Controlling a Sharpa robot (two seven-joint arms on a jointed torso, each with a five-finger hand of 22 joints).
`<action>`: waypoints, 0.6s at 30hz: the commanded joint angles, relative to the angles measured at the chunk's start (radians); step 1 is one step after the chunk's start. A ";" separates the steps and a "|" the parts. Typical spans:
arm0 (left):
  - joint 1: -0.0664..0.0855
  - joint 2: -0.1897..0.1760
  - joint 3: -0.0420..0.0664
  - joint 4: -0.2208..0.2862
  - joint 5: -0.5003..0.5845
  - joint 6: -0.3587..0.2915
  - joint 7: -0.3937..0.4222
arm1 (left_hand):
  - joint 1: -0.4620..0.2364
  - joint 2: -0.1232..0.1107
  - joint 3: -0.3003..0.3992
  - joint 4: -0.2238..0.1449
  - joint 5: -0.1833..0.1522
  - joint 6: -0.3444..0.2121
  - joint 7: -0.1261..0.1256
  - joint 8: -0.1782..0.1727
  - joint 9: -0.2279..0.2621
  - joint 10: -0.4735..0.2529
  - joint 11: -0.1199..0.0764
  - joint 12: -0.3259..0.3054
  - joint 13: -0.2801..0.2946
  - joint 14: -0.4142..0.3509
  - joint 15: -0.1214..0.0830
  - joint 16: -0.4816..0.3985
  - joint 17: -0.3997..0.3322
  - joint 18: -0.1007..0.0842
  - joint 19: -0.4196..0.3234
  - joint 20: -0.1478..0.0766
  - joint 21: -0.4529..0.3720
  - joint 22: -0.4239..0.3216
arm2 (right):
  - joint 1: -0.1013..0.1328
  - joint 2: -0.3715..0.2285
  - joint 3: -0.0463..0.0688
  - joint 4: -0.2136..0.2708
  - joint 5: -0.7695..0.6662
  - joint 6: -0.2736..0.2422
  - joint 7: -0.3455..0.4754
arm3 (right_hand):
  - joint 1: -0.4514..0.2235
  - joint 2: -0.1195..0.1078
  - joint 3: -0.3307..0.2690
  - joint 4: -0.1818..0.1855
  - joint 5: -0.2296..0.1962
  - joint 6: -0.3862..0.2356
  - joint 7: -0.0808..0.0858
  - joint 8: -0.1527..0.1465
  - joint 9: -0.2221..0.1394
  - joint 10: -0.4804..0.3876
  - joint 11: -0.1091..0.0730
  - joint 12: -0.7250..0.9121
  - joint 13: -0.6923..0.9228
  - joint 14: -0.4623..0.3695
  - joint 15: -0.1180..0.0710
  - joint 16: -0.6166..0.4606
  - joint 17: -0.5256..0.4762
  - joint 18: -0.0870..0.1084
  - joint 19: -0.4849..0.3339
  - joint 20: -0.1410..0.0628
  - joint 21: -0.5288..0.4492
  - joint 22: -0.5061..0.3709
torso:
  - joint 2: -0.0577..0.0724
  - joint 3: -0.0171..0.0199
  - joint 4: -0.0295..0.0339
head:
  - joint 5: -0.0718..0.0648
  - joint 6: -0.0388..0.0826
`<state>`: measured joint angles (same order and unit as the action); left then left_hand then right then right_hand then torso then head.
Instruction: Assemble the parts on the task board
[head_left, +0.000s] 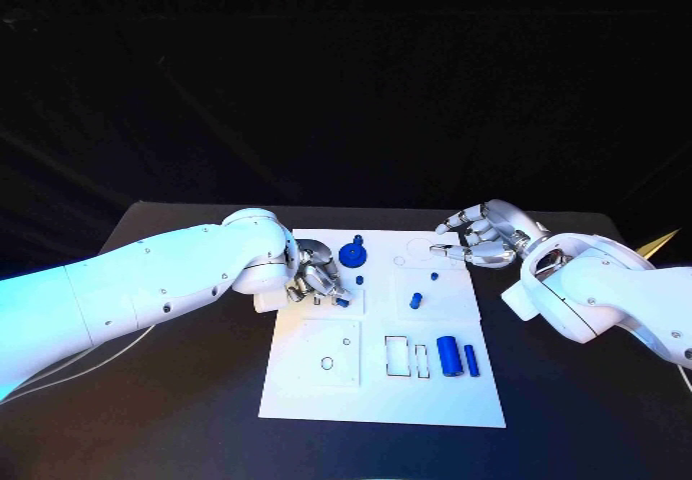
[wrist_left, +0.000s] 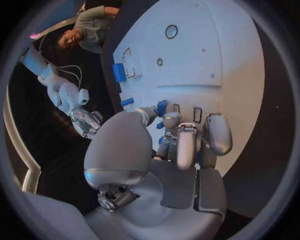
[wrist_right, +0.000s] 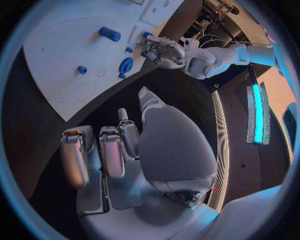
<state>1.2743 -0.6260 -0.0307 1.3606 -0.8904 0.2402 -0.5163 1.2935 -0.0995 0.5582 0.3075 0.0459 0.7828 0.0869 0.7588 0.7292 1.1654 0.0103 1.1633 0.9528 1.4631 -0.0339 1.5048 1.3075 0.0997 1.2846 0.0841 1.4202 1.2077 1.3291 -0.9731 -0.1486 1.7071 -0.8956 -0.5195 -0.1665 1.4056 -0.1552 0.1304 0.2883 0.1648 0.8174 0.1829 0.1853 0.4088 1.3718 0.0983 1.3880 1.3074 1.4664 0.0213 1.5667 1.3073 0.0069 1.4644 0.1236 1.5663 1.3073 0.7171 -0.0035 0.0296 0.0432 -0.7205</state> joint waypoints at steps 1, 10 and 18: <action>0.000 -0.006 0.001 0.008 0.074 -0.021 0.003 | -0.005 -0.013 0.135 -0.127 0.006 -0.001 -0.006 0.004 0.070 0.010 0.002 0.008 0.004 0.052 -0.007 0.005 0.140 -0.020 0.003 -0.007 0.004 0.002 | 0.000 0.001 0.000 0.000 -0.005 0.017 0.003 | -0.002 0.011 0.005 -0.001 0.007 -0.007 0.000 0.006 -0.001 0.000 0.000 -0.001 0.061 0.102 0.002 0.001 0.254 -0.007 0.106 0.002 0.005 0.264 | -0.001 0.0001 0.0013 | 0.000 0.002; 0.000 -0.044 0.001 0.045 0.101 -0.101 0.008 | -0.026 -0.024 0.177 -0.145 0.006 0.002 -0.009 0.013 0.093 0.028 -0.001 0.022 0.023 0.060 -0.010 0.013 0.156 -0.022 0.012 -0.009 0.010 0.013 | 0.000 -0.002 0.000 -0.001 -0.004 0.017 0.004 | -0.002 0.012 0.005 -0.001 0.008 -0.007 0.000 0.007 -0.001 0.000 0.000 -0.001 0.061 0.102 0.002 0.000 0.253 -0.007 0.106 0.002 0.005 0.264 | -0.001 0.0004 0.0012 | 0.004 0.005; -0.002 -0.066 0.000 0.074 0.006 -0.148 0.009 | -0.035 -0.030 0.190 -0.152 0.006 0.005 -0.011 0.016 0.100 0.036 -0.002 0.028 0.030 0.064 -0.011 0.016 0.162 -0.023 0.016 -0.010 0.012 0.018 | 0.000 -0.003 0.000 -0.002 -0.004 0.017 0.006 | -0.002 0.012 0.005 -0.001 0.008 -0.007 0.000 0.007 -0.001 0.000 0.000 -0.001 0.061 0.102 0.002 0.000 0.253 -0.007 0.106 0.002 0.005 0.264 | 0.001 0.0003 0.0022 | 0.006 0.003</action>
<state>1.2731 -0.6918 -0.0306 1.4294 -0.8330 0.1401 -0.5152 1.2656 -0.1270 0.6170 0.2840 0.0497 0.7866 0.0837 0.7710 0.7309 1.1958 0.0089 1.1878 0.9821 1.4667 -0.0375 1.5176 1.3074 0.0837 1.2953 0.0733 1.4289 1.2250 1.3291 -0.9755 -0.1486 1.7051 -0.8954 -0.5164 -0.1670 1.4056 -0.1552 0.1303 0.2883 0.1704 0.8174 0.1829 0.1893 0.4088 1.3718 0.0983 1.3880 1.3073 1.4665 0.0213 1.5667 1.3081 0.0069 1.4644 0.1236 1.5663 1.3080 0.7172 -0.0030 0.0310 0.0479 -0.7161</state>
